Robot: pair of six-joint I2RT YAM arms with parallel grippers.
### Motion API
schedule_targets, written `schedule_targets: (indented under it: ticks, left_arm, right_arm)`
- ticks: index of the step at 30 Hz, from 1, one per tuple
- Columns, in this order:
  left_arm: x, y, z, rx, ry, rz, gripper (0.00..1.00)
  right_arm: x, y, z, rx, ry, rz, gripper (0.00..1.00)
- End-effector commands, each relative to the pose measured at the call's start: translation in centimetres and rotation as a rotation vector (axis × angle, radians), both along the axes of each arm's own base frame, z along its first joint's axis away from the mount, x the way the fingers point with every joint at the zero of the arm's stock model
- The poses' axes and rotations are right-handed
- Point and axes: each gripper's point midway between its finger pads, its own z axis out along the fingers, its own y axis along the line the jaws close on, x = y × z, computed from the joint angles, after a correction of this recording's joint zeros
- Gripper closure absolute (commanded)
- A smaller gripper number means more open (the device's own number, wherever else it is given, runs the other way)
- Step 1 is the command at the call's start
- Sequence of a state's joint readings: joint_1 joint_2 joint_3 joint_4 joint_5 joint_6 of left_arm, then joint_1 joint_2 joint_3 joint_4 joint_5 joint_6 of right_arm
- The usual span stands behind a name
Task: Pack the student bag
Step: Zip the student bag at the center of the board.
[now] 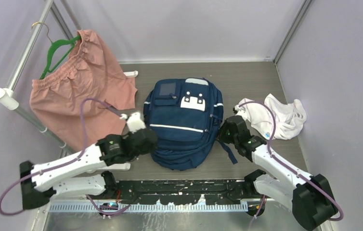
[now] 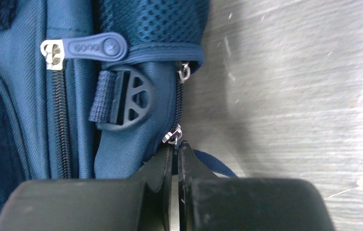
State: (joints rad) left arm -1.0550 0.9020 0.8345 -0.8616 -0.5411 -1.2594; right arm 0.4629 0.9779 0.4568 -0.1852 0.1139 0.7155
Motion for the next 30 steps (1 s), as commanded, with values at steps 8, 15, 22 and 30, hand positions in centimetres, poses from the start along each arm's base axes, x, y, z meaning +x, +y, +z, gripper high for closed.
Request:
schedule_targets:
  ticks: [8, 15, 22, 30]
  left_arm:
    - [-3.0, -6.3, 0.9, 0.045, -0.044, -0.106, 0.27]
    - [-2.9, -2.0, -1.5, -0.116, -0.033, 0.133, 0.25]
    - [-2.5, -2.3, -3.0, -0.243, -0.062, 0.164, 0.20]
    - [-1.0, -2.7, -4.4, -0.250, -0.058, 0.181, 0.96]
  right_arm:
    - [-2.7, 3.4, 1.2, 0.065, 0.021, 0.125, 0.99]
    - [-1.7, 4.0, 1.1, 0.050, 0.024, 0.135, 0.99]
    - [-1.6, 4.2, 1.1, 0.050, 0.028, 0.137, 0.99]
    - [-1.5, 3.6, 1.3, 0.033, 0.026, 0.106, 0.99]
